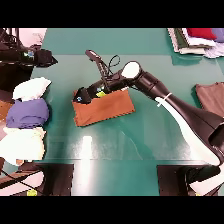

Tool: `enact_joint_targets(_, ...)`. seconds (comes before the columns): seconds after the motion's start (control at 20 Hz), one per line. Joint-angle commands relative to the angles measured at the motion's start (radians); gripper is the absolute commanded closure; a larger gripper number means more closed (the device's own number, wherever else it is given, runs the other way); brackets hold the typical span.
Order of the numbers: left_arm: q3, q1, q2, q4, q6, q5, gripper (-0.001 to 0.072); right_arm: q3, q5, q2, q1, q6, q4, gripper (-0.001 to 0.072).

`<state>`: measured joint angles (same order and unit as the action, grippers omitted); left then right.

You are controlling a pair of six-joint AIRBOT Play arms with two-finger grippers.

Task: Fold the shirts.

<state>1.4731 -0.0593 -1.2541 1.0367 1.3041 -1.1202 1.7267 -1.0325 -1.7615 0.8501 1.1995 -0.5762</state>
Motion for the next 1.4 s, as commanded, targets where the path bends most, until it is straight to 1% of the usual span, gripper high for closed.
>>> enact_joint_targets(0.0,0.001,-0.023,0.009,0.004,-0.002,-0.046,0.0683,0.001,-0.121,-0.023,-0.081,-0.016,-0.005,0.0165)
enact_joint_targets(0.1,0.001,-0.022,0.009,0.004,-0.003,-0.076,0.0683,-0.002,-0.280,-0.024,-0.198,0.010,-0.072,0.0165)
enact_joint_targets(0.25,0.001,-0.022,0.009,0.004,-0.003,-0.093,0.0683,-0.002,-0.443,-0.024,-0.354,0.058,-0.232,0.0165)
enact_joint_targets(0.3,0.001,-0.022,0.009,0.004,-0.003,-0.094,0.0683,-0.002,-0.465,-0.024,-0.406,0.070,-0.277,0.0165)
enact_joint_targets(0.4,0.001,-0.022,0.009,0.004,-0.003,-0.092,0.0683,-0.002,-0.459,-0.024,-0.496,0.086,-0.314,0.0163)
enact_joint_targets(0.5,0.001,-0.022,0.008,0.004,-0.003,-0.089,0.0683,-0.002,-0.445,-0.035,-0.561,0.087,-0.306,0.0146)
enact_joint_targets(0.55,0.001,-0.022,0.007,0.004,-0.003,-0.082,0.0683,-0.002,-0.445,-0.050,-0.579,0.086,-0.307,0.0068)
enact_joint_targets(0.6,0.001,-0.022,0.007,0.004,-0.008,-0.072,0.0683,-0.002,-0.452,-0.072,-0.589,0.086,-0.306,0.0008)
enact_joint_targets(0.7,0.001,-0.022,0.007,0.003,-0.028,-0.059,0.0683,-0.002,-0.481,-0.130,-0.581,0.086,-0.299,0.0008)
enact_joint_targets(0.85,0.001,-0.022,0.007,0.004,-0.030,-0.039,0.0684,-0.002,-0.515,-0.226,-0.531,0.082,-0.180,0.0010)
enact_joint_targets(0.95,0.001,-0.022,0.007,0.004,-0.056,-0.032,0.0683,-0.002,-0.496,-0.280,-0.489,0.082,-0.124,0.0010)
enact_joint_targets(1.15,0.001,-0.022,0.008,0.004,-0.055,-0.033,0.0683,-0.002,-0.454,-0.326,-0.407,0.077,-0.070,0.0022)
enact_joint_targets(1.2,0.001,-0.022,0.007,0.004,-0.055,-0.034,0.0683,-0.002,-0.447,-0.328,-0.391,0.069,-0.072,0.0071)
enact_joint_targets(1.25,0.001,-0.022,0.007,0.004,-0.055,-0.036,0.0683,-0.001,-0.436,-0.327,-0.380,0.063,-0.070,0.0264)
enact_joint_targets(1.3,0.001,-0.022,0.007,0.003,-0.055,-0.040,0.0683,0.000,-0.426,-0.323,-0.373,0.058,-0.070,0.0514)
enact_joint_targets(1.35,0.001,-0.022,0.007,0.003,-0.055,-0.043,0.0683,0.001,-0.426,-0.321,-0.373,0.045,-0.069,0.0698)
